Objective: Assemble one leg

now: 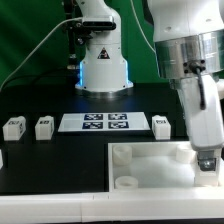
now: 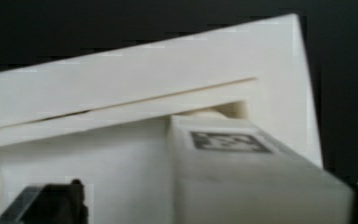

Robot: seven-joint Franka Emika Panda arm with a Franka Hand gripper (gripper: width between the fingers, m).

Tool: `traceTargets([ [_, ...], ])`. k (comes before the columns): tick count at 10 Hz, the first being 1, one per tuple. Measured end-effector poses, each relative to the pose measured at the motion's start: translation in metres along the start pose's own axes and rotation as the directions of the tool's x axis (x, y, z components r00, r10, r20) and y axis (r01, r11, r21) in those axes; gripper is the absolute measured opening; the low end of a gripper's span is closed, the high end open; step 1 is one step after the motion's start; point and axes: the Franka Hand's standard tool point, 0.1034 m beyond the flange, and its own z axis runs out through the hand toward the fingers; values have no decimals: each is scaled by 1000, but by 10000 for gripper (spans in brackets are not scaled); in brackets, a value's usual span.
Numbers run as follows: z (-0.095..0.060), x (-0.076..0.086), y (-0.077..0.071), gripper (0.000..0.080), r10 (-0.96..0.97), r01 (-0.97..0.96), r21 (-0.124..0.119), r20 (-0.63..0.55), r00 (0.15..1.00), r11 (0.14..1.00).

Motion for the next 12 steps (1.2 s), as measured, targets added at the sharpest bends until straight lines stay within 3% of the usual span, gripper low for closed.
traceTargets([
  [1,0,-2,0,646,-114,114,-1,-7,993,993],
  [6,1,-1,1,648,-121,121,-2,-4,993,993],
  [9,-20,-4,-6,648,-134,133,27,16,991,991],
  [12,-18,-3,-5,648,-134,134,25,15,991,991],
])
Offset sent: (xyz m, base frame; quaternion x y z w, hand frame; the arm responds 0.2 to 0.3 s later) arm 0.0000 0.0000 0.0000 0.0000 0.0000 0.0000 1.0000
